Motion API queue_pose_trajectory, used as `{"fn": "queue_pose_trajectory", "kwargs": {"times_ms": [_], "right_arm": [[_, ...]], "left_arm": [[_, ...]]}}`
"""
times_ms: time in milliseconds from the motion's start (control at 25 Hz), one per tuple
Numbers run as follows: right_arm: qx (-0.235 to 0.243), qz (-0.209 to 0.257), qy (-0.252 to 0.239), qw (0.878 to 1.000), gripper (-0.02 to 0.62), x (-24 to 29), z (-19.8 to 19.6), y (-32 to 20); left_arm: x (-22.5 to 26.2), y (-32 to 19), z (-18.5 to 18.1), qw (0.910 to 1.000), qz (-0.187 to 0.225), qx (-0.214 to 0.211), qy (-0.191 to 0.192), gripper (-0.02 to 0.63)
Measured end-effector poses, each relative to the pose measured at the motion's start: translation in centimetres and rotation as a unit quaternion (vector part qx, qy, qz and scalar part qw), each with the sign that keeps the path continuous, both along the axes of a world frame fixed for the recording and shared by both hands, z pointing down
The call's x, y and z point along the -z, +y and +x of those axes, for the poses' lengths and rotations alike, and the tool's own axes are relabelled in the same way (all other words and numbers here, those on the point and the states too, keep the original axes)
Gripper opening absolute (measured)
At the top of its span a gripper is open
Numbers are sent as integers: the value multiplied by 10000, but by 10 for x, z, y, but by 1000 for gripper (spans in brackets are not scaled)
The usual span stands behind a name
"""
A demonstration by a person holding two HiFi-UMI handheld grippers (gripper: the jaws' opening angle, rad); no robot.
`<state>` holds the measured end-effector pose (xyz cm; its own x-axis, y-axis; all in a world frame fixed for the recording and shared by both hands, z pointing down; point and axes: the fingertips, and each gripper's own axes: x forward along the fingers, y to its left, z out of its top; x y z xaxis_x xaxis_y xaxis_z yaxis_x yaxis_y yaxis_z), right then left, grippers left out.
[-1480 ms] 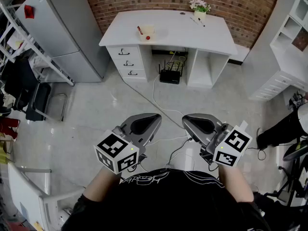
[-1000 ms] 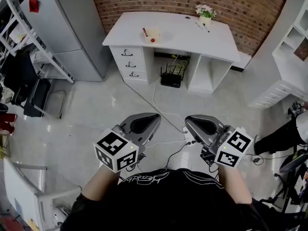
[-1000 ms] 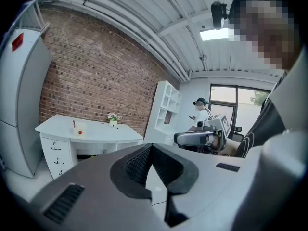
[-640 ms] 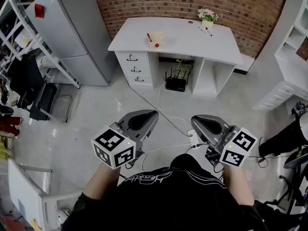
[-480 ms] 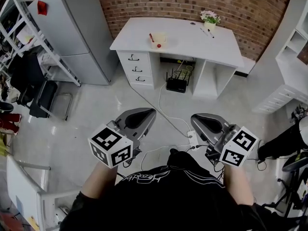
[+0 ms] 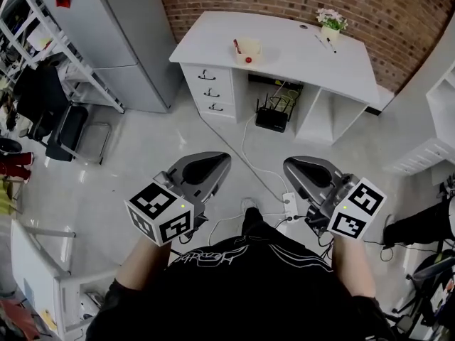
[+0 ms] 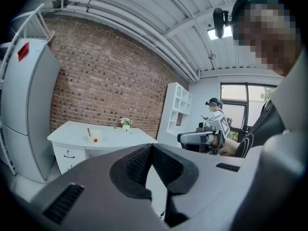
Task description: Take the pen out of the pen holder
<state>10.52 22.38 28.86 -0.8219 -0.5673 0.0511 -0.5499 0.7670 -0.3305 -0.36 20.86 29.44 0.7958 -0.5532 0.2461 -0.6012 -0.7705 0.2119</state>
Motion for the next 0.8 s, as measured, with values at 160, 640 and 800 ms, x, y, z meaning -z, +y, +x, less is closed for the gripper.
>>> {"fn": "queue_pose_trajectory", "kwargs": {"times_ms": [160,640,800], "right_arm": [[61,-242,-27,9997,3,-15,4,-60],[414,-291,-169,9986,3,-26,10,-236],[626,-333,-179,9973,3,-32,0,-267]], "left_arm": [[-16,-57,3,9996,-251,116,65,3],[-33,-225,17,9979,-469,448,-8,3],[-35,-246,9,9967,-500,633,-40,3]]}}
